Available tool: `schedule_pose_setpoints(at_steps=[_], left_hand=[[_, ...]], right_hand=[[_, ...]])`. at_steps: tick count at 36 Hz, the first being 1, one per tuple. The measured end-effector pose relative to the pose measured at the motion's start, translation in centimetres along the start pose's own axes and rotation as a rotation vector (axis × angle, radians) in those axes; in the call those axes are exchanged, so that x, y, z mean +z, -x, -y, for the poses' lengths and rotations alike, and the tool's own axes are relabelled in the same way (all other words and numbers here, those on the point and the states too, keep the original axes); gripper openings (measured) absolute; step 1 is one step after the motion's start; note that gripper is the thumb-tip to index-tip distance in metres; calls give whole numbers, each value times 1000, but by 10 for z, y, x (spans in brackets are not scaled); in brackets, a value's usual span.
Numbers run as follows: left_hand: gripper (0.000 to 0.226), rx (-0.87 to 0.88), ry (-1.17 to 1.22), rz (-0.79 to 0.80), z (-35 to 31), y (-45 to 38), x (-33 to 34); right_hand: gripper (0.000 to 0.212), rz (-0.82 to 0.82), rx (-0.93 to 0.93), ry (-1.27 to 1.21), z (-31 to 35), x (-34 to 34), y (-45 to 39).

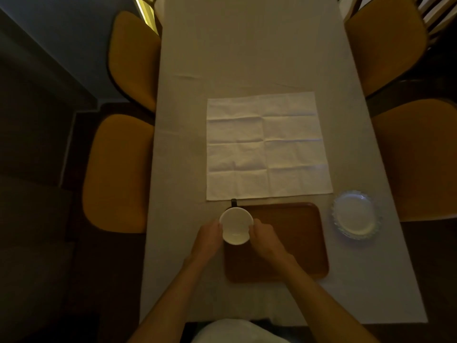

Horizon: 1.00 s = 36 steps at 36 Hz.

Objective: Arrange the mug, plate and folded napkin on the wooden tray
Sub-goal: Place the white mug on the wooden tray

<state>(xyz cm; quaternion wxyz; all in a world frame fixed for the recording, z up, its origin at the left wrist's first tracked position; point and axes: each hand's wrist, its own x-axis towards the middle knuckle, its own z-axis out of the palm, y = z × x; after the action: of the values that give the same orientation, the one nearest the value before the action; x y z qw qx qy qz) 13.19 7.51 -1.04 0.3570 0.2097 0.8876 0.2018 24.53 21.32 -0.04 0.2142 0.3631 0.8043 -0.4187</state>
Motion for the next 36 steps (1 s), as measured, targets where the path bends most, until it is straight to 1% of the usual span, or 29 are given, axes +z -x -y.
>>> schedule_pose_setpoints(at_steps=[10, 16, 22, 25, 28, 30, 32, 34, 36], left_hand=[[28, 25, 31, 5, -2, 1, -3], [28, -2, 64, -2, -1, 3, -1], [29, 6, 94, -24, -1, 9, -4], [42, 36, 134, -62, -1, 14, -9], [38, 54, 114, -114, -1, 17, -17], [41, 84, 64, -157, -3, 20, -23], [38, 106, -32, -195, -6, 24, -30], [31, 146, -143, -266, -7, 30, -36], [31, 198, -229, -344, -7, 35, -41]], right_hand=[[27, 25, -7, 0, -1, 0, 1], [30, 7, -8, -4, 0, 0, 2], [38, 7, -23, -100, 2, -3, 7], [33, 17, -26, -121, 0, -6, 10], [23, -14, -26, -114, -5, -9, 12], [16, -36, -21, -83, -6, -12, 15], [14, -76, -46, 32, -6, -16, 21], [19, -166, -98, 191, -6, -21, 30], [22, -264, -146, 304, -8, -25, 36]])
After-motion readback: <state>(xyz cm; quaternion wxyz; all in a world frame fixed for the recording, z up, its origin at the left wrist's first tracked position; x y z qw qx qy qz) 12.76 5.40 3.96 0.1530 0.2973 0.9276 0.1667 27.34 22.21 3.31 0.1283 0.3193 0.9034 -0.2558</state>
